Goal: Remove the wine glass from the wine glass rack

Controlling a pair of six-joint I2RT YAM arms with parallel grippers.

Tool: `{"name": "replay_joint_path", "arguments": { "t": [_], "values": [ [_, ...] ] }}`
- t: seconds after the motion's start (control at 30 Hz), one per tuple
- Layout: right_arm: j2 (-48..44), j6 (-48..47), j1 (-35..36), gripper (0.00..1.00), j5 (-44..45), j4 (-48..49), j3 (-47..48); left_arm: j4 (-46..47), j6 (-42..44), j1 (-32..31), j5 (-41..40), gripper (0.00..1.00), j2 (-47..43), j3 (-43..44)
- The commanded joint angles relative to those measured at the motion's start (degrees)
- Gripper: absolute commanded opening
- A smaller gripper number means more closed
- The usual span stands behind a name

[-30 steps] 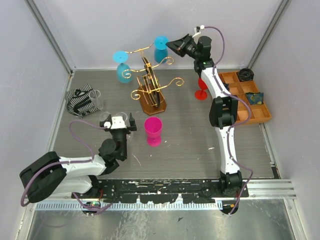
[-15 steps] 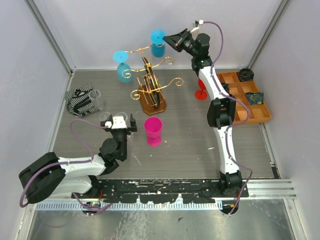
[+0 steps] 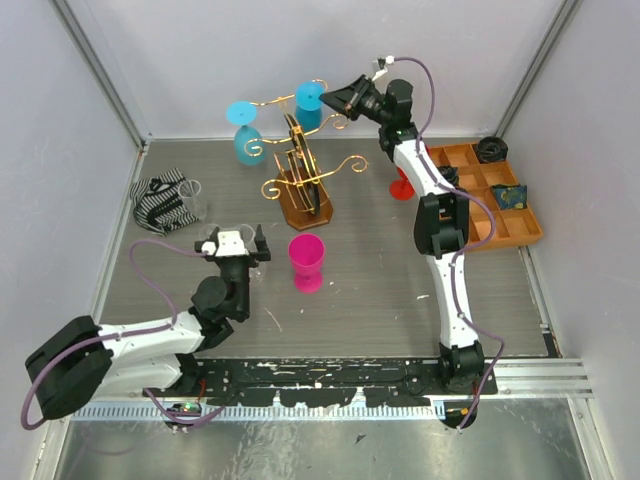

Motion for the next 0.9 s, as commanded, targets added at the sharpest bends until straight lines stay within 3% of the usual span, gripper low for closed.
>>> {"name": "replay_joint_path", "arguments": {
  "t": [0.0, 0.17, 0.87],
  "values": [
    [-10.4, -0.6, 0.4, 0.00, -5.6, 4.6, -3.3, -3.2, -1.2, -0.3, -0.3, 0.99, -4.2, 2.5],
    [-17.6, -5.7, 0.3, 0.00, -6.1, 2.7, -11.1, -6.5, -2.2, -0.2, 0.2, 0.99, -7.2, 2.8],
    [-34.7, -27.5, -7.9, 0.00, -3.5, -22.5, -18.7, -19.9, -6.4, -0.3, 1.3, 0.99, -14.6, 6.8]
  ]
}}
